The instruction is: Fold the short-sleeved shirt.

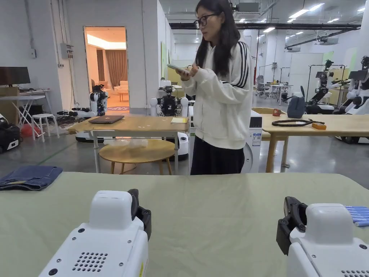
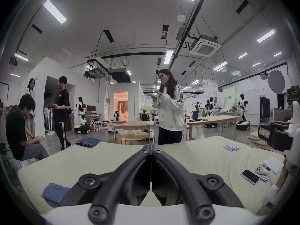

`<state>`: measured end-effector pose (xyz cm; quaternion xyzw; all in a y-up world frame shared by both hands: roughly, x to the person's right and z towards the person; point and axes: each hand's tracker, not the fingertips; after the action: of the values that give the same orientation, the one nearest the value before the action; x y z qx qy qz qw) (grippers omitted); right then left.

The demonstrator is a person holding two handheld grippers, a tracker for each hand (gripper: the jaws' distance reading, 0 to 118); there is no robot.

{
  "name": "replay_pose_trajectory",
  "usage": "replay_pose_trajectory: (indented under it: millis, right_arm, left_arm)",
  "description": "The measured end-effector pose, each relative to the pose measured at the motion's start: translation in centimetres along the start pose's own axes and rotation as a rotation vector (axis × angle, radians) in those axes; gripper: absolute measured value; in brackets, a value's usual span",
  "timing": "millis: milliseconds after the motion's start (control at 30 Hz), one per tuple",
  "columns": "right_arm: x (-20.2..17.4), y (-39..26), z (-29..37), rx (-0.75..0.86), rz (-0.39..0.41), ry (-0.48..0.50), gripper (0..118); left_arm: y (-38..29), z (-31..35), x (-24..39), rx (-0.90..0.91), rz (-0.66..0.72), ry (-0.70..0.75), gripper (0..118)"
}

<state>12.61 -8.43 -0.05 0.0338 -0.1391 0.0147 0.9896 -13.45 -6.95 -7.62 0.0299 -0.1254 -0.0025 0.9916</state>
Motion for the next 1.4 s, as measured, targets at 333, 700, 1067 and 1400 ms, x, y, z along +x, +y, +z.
replay_pose_trajectory:
  millis: [333,700,1067,1400]
  right_arm:
    - [-0.6,-0.1,0.2,0.007,0.012,0.017,0]
    - [-0.6,-0.3,0.2,-0.003,0.006,0.014,0]
    - [-1.1,-0.5,0.2,-0.004,0.017,0.022,0]
    - [-1.2,-0.6,0.1,-0.003,0.008,0.024,0]
  left_arm:
    - [0.0,0.1,0.1,0.010,-0.013,0.003,0]
    - [0.0,0.1,0.2,0.011,-0.017,0.001,0]
    - [-0.3,-0.1,0.3,0.006,-0.027,0.005,0]
    - [-0.4,-0.1,0.2,0.007,-0.019,0.011,0]
